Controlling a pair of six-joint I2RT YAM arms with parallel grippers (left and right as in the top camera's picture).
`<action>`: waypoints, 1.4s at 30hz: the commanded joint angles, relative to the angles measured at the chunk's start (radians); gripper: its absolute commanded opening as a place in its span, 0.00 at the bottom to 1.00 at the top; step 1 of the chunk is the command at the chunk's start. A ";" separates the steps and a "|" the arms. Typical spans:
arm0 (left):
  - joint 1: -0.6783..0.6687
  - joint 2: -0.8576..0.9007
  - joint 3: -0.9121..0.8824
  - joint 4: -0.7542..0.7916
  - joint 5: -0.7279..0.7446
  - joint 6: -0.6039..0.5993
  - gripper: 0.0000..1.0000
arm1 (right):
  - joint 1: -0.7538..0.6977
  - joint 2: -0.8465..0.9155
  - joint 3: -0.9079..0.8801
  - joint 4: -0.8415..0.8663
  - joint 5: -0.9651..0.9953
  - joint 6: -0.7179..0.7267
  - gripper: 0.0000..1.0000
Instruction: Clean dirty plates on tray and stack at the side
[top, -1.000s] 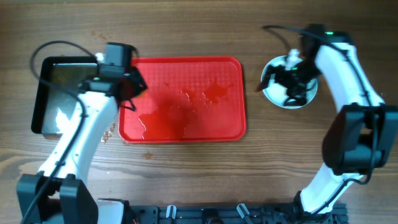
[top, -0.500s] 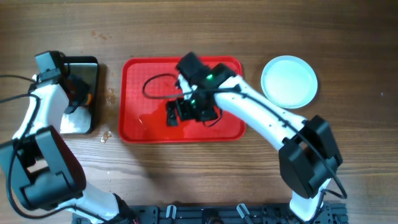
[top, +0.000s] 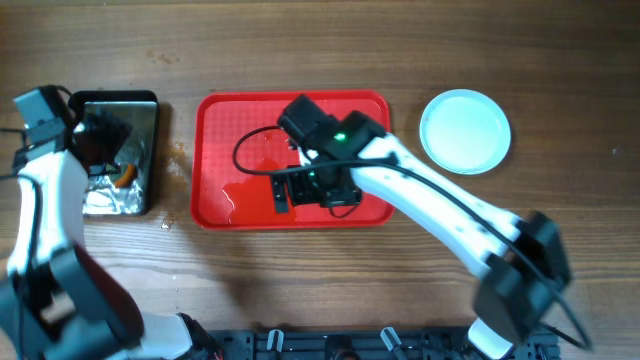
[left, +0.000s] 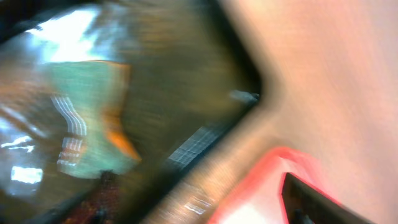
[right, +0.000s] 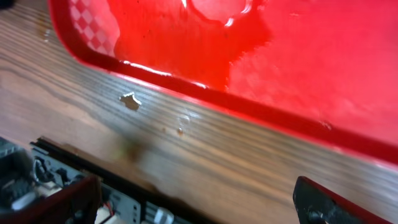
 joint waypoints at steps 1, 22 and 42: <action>-0.010 -0.174 0.002 -0.008 0.348 0.006 1.00 | 0.018 -0.186 0.001 -0.091 0.179 0.082 1.00; -0.031 -0.220 0.001 -0.088 0.352 0.007 1.00 | 0.053 -0.296 -0.002 -0.304 0.326 -0.032 1.00; -0.031 -0.220 0.001 -0.088 0.351 0.007 1.00 | -0.543 -0.991 -0.883 0.753 0.114 -0.288 1.00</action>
